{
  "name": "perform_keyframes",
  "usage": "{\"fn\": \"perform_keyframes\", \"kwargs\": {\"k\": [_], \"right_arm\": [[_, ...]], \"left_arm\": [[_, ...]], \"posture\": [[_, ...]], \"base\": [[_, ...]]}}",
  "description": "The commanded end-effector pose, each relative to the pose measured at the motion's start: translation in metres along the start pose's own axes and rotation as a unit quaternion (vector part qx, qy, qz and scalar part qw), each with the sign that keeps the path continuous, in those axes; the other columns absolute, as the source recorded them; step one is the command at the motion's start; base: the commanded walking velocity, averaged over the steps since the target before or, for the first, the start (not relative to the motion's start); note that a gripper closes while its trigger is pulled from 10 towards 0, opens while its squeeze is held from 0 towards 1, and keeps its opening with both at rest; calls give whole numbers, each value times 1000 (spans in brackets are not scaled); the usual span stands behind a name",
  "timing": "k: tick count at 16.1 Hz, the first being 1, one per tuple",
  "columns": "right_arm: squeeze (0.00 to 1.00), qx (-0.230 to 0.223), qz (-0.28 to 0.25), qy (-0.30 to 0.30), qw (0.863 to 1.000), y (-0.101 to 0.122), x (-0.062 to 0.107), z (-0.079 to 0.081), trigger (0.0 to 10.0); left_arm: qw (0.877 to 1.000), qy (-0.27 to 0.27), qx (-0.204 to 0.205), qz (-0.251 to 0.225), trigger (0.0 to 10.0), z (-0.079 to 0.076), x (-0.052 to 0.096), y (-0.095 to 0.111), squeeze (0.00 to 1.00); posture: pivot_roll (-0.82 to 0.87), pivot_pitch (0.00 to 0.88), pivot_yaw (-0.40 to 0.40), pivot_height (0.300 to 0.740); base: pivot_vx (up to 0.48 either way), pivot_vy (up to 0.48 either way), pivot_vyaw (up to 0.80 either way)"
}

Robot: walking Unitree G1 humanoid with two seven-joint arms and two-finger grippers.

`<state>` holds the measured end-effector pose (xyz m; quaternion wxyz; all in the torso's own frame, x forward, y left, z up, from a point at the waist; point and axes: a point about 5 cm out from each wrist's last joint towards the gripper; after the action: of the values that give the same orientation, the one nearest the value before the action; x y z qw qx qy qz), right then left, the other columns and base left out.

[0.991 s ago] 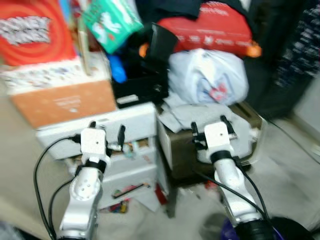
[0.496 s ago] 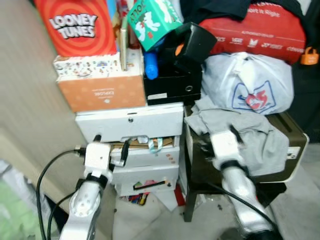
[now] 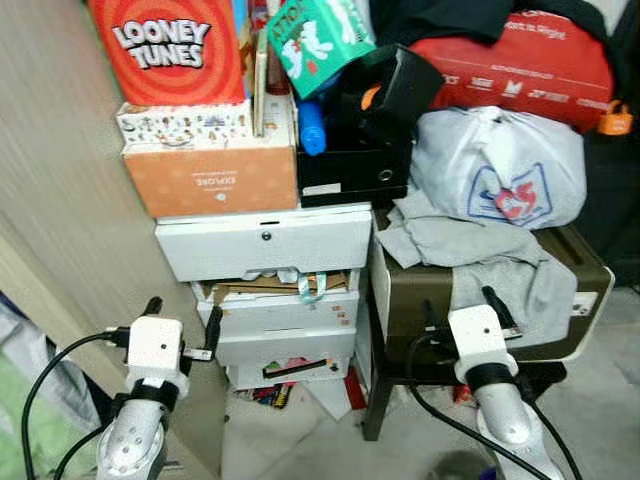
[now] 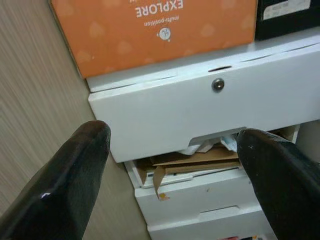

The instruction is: Clean up the room

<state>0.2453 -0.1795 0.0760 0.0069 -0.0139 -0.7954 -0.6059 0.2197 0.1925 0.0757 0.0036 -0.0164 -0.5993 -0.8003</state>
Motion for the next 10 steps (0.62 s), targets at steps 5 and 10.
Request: {"fn": "perform_keyframes", "kwargs": {"k": [5, 10], "right_arm": [[0, -2, -5, 6, 1000, 8, 8, -1, 10000], [0, -4, -4, 5, 1000, 8, 3, 0, 10000]], "left_arm": [[999, 30, -22, 10, 10000, 16, 10, -3, 0], [1000, 14, -20, -4, 10000, 6, 1, 4, 0]], "posture": [[11, 0, 14, 740], [10, 0, 21, 740]], "base": [[0, 0, 0], [0, 0, 640]]}}
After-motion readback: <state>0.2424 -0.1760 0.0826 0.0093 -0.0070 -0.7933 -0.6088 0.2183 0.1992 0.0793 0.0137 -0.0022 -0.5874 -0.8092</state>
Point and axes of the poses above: a point about 5 cm out from each wrist's last joint towards the gripper, its own x axis pointing back from the gripper into the wrist, its own y axis along the axis of the wrist's last joint, z = x × y, and after that the axes turned 8 degrees about -x, right-handed
